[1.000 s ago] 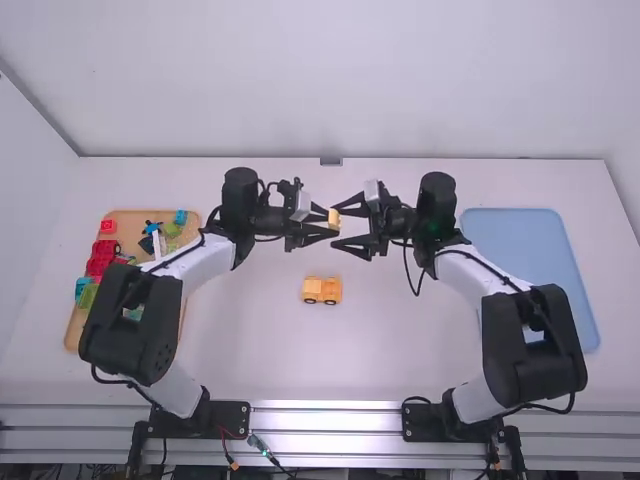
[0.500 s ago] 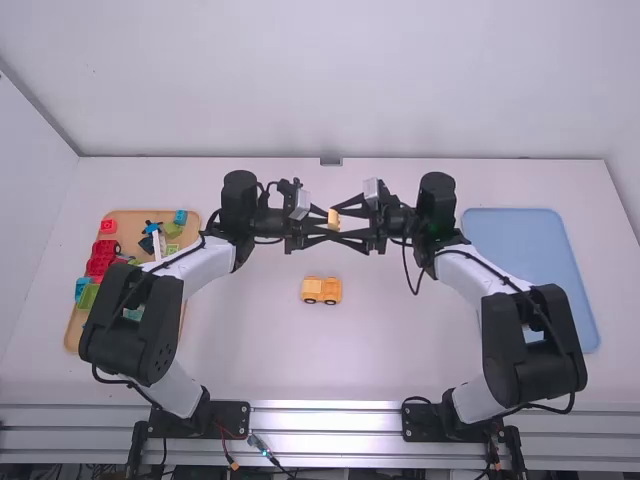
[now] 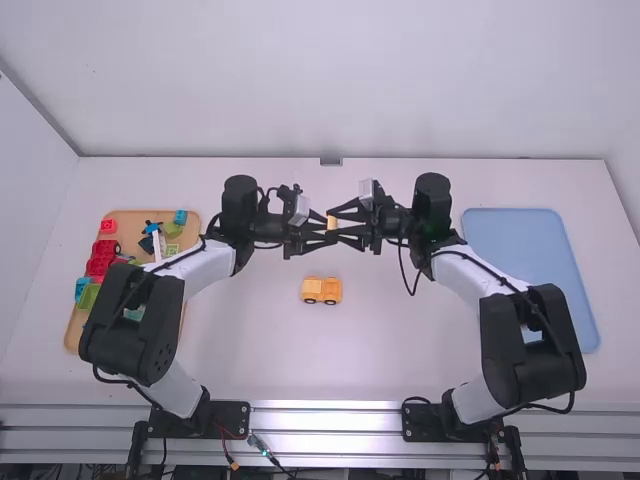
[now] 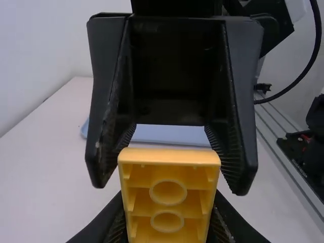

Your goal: Assemble lego blocks to make yellow taxi

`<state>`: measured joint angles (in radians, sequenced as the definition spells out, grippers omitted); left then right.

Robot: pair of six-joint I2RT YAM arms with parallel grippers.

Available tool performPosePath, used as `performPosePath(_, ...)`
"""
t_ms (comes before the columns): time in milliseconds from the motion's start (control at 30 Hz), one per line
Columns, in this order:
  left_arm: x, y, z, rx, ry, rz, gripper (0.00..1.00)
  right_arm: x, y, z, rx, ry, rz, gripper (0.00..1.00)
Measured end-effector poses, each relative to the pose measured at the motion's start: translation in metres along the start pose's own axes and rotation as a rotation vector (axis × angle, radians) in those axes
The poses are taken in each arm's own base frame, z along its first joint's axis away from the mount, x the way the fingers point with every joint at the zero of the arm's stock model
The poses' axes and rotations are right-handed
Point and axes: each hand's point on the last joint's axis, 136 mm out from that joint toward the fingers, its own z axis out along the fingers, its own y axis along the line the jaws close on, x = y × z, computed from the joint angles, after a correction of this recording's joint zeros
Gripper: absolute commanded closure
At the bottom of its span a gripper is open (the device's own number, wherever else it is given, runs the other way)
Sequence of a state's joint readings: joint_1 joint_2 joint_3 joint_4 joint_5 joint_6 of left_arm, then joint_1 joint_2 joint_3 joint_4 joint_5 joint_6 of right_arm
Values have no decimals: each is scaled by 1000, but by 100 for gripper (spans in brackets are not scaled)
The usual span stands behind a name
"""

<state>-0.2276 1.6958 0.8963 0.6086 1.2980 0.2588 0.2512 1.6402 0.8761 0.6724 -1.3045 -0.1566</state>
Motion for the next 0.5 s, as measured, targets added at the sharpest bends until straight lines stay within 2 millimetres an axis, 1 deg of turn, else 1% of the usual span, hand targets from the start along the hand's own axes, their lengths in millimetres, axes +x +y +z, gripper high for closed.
performPosePath(33, 0, 0, 0, 0, 0, 2, 98, 0, 0, 0, 0, 0, -2, 53)
performPosePath(167, -3, 1, 0, -1, -6, 26, 98, 0, 0, 0, 1, 1, -1, 58)
performPosePath(267, -4, 1, 0, -2, -10, 36, 98, 0, 0, 0, 1, 1, 0, 65)
performPosePath(333, -5, 1, 0, 1, -11, 35, 98, 0, -1, 0, 3, 1, -2, 68)
performPosePath(467, -5, 1, 0, 1, -12, 27, 98, 0, 0, 0, 3, 1, -5, 70)
performPosePath(500, -5, 0, 0, 1, -12, 27, 93, 1, 0, 0, 3, 1, -5, 73)
